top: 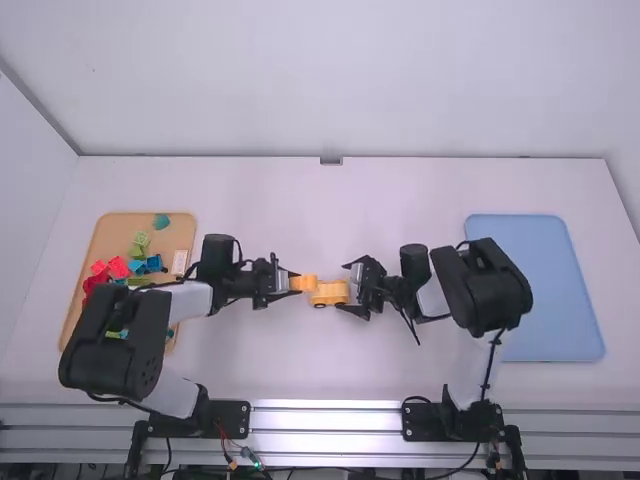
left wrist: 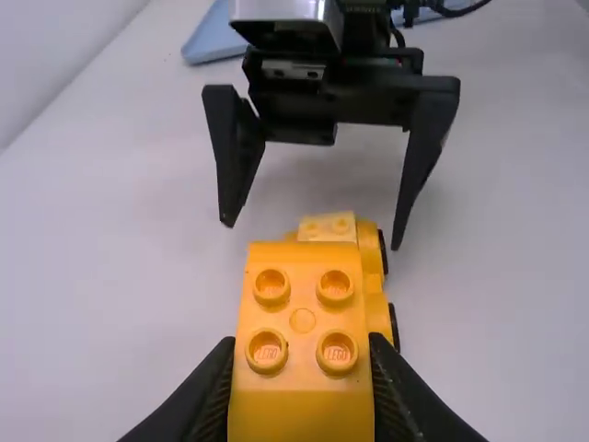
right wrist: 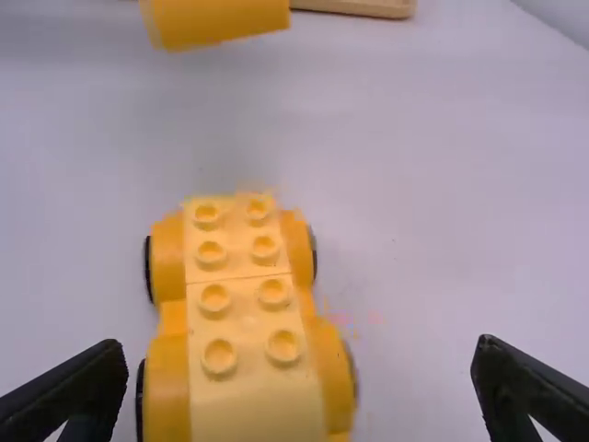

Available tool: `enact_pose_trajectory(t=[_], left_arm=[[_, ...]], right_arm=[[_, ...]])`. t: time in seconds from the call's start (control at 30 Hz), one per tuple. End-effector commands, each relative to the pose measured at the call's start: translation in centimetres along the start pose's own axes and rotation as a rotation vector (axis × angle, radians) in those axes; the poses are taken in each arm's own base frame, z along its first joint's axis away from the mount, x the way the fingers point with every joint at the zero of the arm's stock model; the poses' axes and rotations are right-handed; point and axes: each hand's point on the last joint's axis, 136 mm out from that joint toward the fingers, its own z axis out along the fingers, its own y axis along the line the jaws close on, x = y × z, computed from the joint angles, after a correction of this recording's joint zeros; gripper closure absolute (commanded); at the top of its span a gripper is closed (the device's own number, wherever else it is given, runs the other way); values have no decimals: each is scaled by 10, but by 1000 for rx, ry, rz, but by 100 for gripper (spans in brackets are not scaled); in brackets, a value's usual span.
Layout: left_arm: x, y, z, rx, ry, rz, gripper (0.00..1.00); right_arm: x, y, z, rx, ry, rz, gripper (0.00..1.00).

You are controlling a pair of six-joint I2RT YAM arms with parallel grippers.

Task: Assemble lego blocks to make yellow taxi

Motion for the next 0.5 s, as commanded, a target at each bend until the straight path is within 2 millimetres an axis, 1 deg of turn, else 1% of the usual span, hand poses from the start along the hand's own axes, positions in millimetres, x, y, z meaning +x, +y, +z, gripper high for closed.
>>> enact_pose_trajectory(t=[0.0,0.07,0.2,0.3,0.4,0.47], left_arm=[[0,-6,6,-6,17,-117,77],[-1,-6,10,-7,15,-123,77],[4,-1,16,4,20,-154,78],[4,1,20,32,-4,-170,79],[10,3,25,43,-1,-186,81],[12,3,30,57,1,-191,82]], right_arm=[[-3,8,6,-74,-72,-12,1],[-2,8,10,-102,-96,-8,1],[-5,10,21,-140,-116,-18,1],[-5,8,26,-135,-100,-16,1],[-2,10,30,-130,-78,-18,0],[2,11,33,-125,-52,-12,2]])
